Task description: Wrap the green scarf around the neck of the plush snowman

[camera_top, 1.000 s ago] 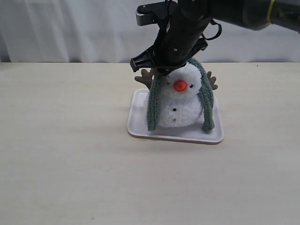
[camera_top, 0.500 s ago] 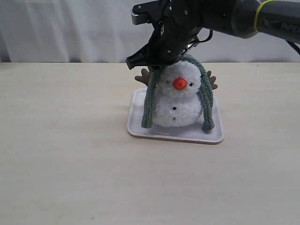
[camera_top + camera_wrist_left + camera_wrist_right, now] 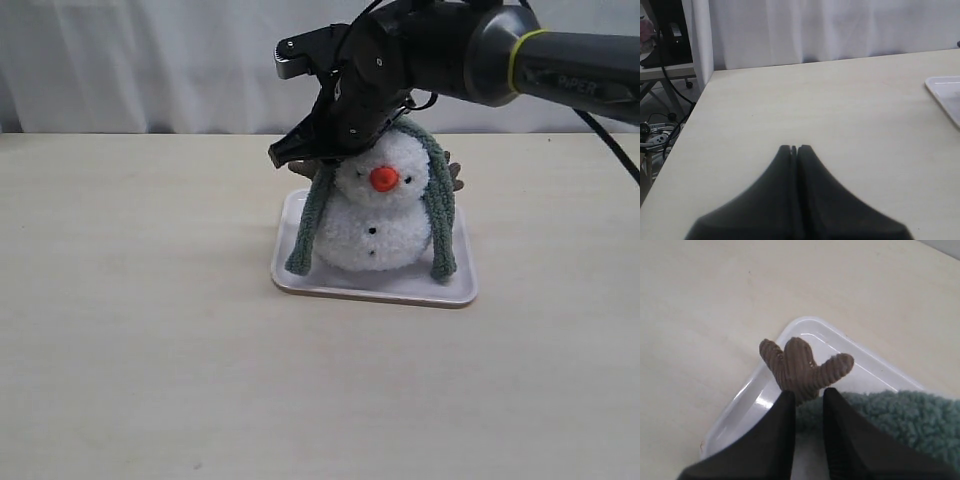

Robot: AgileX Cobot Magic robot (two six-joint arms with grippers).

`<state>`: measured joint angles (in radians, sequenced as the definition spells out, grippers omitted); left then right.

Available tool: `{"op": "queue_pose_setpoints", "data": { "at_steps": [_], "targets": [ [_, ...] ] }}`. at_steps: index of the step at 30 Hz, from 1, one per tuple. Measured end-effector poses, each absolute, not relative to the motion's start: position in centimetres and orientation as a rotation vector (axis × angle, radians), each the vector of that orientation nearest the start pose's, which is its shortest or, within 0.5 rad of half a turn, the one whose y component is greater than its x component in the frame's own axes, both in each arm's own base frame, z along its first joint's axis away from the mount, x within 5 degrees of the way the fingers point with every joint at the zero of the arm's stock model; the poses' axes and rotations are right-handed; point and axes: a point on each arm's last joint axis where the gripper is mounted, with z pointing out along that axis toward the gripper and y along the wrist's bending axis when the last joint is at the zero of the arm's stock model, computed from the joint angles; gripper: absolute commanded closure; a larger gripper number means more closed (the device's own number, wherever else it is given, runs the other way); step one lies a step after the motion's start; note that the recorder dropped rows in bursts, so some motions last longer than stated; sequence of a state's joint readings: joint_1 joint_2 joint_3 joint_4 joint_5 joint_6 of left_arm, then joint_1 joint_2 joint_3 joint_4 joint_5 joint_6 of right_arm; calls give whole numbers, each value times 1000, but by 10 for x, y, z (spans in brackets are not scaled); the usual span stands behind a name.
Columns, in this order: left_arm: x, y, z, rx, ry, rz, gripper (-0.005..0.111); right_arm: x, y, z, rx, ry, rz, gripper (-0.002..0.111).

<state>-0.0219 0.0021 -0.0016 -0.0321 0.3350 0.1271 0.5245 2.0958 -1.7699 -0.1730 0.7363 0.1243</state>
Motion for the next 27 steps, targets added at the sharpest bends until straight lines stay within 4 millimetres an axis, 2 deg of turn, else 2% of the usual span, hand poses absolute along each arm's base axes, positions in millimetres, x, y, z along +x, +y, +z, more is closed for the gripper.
{"op": "queue_pose_setpoints", "data": {
  "at_steps": [4,8,19,23,27],
  "targets": [
    [54,-2,183,115,1815,43,107,418,230,240,-609,2445,69,88],
    [54,-2,183,115,1815,43,107,412,226,254,-607,2462,58,88],
    [54,-2,183,115,1815,43,107,379,205,318,-609,2460,34,88],
    [54,-2,183,115,1815,43,107,377,199,324,-592,2469,10,90],
    [54,-2,183,115,1815,43,107,387,185,317,-499,2509,-14,104]
  ]
}}
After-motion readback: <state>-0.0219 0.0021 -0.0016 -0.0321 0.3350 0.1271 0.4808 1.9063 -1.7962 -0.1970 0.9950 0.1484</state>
